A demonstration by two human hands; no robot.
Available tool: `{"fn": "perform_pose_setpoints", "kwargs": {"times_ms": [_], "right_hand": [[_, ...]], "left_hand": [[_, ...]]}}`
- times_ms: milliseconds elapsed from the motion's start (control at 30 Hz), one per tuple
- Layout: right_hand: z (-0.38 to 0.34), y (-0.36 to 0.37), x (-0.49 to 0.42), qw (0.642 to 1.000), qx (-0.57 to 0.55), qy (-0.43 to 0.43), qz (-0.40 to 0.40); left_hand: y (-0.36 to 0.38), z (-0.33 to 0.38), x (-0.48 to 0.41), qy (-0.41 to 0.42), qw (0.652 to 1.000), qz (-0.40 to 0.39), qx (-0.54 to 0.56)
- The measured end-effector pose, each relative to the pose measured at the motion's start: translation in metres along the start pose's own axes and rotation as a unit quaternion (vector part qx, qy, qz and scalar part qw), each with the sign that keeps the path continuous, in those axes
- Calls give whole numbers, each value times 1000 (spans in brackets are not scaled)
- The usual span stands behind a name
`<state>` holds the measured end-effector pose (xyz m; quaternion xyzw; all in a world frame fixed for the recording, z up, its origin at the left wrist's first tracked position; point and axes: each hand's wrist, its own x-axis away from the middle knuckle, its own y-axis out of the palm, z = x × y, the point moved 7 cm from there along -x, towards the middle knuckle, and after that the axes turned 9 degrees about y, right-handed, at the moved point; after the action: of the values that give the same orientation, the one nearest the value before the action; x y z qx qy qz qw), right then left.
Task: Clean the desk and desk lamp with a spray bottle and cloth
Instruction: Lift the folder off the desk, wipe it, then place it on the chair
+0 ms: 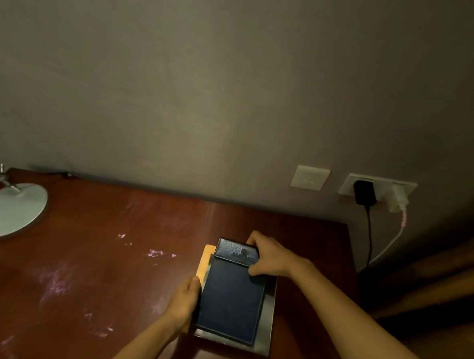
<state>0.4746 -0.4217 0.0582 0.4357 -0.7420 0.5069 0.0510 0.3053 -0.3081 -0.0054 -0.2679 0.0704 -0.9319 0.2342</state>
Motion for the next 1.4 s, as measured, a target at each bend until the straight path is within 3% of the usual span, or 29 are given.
{"fn": "perform_pose_setpoints", "kwargs": {"times_ms": [333,567,700,967,1233,1400], "right_hand": [[-31,36,-6,999,35,-32,0],[-75,55,-13,980,172,-78,66],[-105,70,-17,985,139,-87,55],[-189,109,-27,986,70,-120,90],[-322,217,-31,986,71,-143,49],[-432,293,-25,975,103,-198,-2]], "left_hand": [[-14,-13,10,36,998,41,38],[-47,-39,14,22,994,90,48],[-83,-61,29,-2,988,143,53],[-196,-132,77,-48,971,220,79],[-348,-249,157,-158,920,336,125],[-444,-272,188,-151,904,377,136]]}}
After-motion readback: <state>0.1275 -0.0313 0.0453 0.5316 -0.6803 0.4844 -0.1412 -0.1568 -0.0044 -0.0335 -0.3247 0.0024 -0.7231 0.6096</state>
